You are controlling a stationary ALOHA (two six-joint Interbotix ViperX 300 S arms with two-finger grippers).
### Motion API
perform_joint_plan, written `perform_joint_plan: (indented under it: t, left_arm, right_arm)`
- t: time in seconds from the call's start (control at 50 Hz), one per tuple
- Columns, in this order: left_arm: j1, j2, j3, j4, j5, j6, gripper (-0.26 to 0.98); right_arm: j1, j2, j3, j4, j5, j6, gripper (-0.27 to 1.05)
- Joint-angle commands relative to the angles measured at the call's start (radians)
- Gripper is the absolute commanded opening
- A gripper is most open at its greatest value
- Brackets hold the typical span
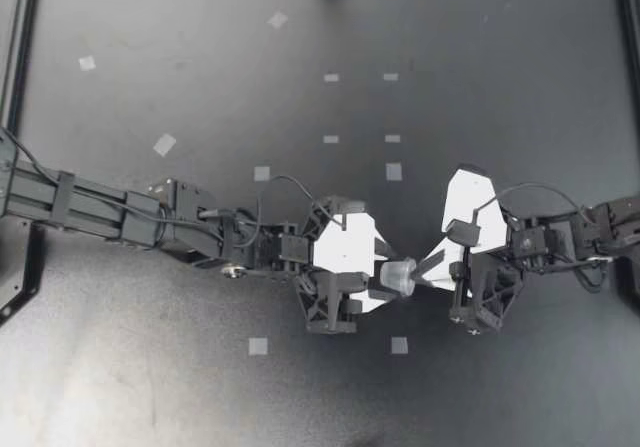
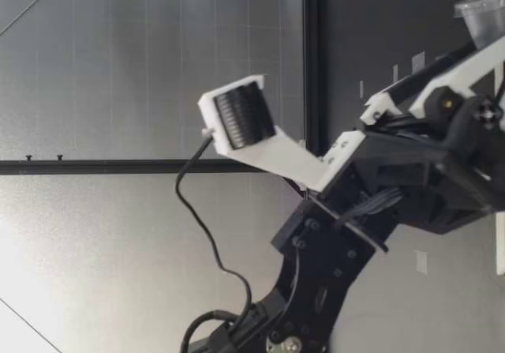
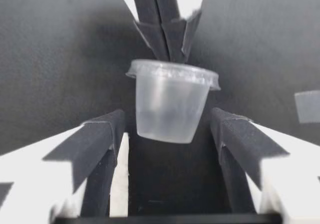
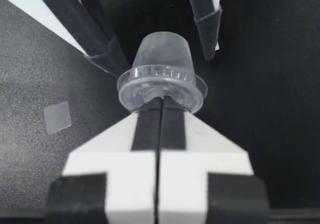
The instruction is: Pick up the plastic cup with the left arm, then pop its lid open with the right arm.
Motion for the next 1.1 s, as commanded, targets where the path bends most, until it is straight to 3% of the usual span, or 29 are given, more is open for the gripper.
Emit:
perform_joint_plan:
  t: [0.0,0.4,0.52,0.62,0.76,0.9,0.98,1.08]
  left_arm:
    - [0.003,-0.017,-0.029,0.002,0.008,0.003,0.53]
    - [0.003,-0.041,-0.040,0.003,0.048,0.020,0.27]
    - [0.003,-0.123,0.000,0.003,0.041,0.017,0.18]
    - [0.009,-0.225,0.064,0.002,-0.011,0.011,0.13]
    - [0.009,-0.337,0.179,-0.005,-0.279,-0.003,0.13]
    - [0.011,-0.341,0.287,-0.077,-0.729,-0.011,0.13]
    - [0.011,-0.321,0.328,-0.118,-0.917,-0.025,0.13]
    - [0.011,-0.301,0.344,-0.121,-1.031,-0.051,0.13]
  right_arm:
    - [0.002,-0.026,-0.011,0.000,-0.009,0.002,-0.03]
    - [0.002,-0.091,-0.008,0.000,0.028,0.029,-0.03]
    - [0.002,-0.196,0.031,0.020,0.051,0.078,-0.03]
    - [0.002,-0.382,0.109,0.041,-0.025,0.190,0.02]
    - [0.002,-0.647,0.247,0.044,-0.291,0.374,0.30]
    - [0.002,-0.756,0.321,0.071,-0.376,0.489,0.63]
    - [0.002,-0.739,0.310,0.103,-0.393,0.503,0.64]
    - [0.002,-0.684,0.281,0.123,-0.442,0.509,0.62]
